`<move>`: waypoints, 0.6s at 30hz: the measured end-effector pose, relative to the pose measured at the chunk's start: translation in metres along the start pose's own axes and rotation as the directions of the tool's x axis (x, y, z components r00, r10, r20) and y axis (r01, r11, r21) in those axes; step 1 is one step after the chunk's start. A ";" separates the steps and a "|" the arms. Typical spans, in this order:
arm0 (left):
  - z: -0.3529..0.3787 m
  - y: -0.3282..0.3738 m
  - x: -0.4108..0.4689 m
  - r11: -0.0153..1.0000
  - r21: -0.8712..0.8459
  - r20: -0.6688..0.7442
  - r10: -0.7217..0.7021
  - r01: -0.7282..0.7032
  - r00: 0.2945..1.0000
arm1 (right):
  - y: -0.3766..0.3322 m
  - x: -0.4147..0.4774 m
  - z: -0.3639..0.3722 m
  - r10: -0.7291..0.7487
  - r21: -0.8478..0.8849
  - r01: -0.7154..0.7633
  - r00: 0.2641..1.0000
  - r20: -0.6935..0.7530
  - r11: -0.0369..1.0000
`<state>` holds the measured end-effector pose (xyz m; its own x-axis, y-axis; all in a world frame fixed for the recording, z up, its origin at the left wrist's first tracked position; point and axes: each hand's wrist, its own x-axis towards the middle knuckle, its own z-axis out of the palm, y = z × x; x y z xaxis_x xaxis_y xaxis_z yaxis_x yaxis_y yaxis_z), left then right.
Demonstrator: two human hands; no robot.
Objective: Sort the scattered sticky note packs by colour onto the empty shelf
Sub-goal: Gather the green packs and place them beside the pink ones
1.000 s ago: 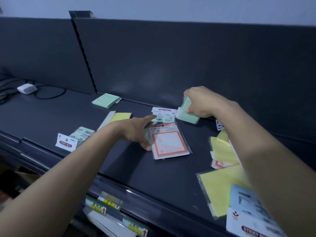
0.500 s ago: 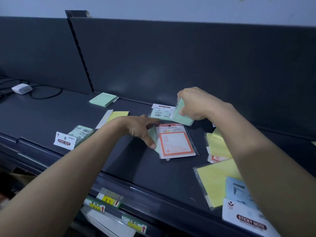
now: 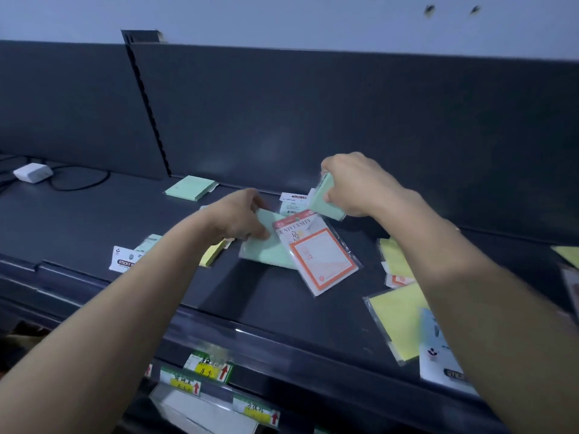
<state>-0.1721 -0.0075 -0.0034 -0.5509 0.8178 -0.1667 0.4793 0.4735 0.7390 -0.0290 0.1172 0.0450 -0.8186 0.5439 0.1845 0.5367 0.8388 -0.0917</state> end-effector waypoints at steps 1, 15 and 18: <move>-0.006 0.000 -0.003 1.000 0.010 -0.065 0.023 -0.022 0.998 | -0.005 -0.004 -0.002 0.017 -0.005 -0.017 0.999 -0.038 1.000; -0.028 0.011 -0.082 0.829 0.179 -0.470 0.545 -0.530 0.694 | -0.064 -0.111 -0.019 0.408 -0.004 -0.434 0.851 -0.332 0.901; 0.002 0.032 -0.102 0.787 -0.019 -0.313 0.581 -0.617 0.751 | -0.052 -0.166 -0.024 0.533 -0.021 -0.578 0.765 -0.361 0.816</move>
<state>-0.0995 -0.0752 0.0362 -0.3491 0.7867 0.5091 0.7038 -0.1386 0.6968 0.0838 -0.0171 0.0431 -0.2666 0.8547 0.4454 0.9154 0.3692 -0.1606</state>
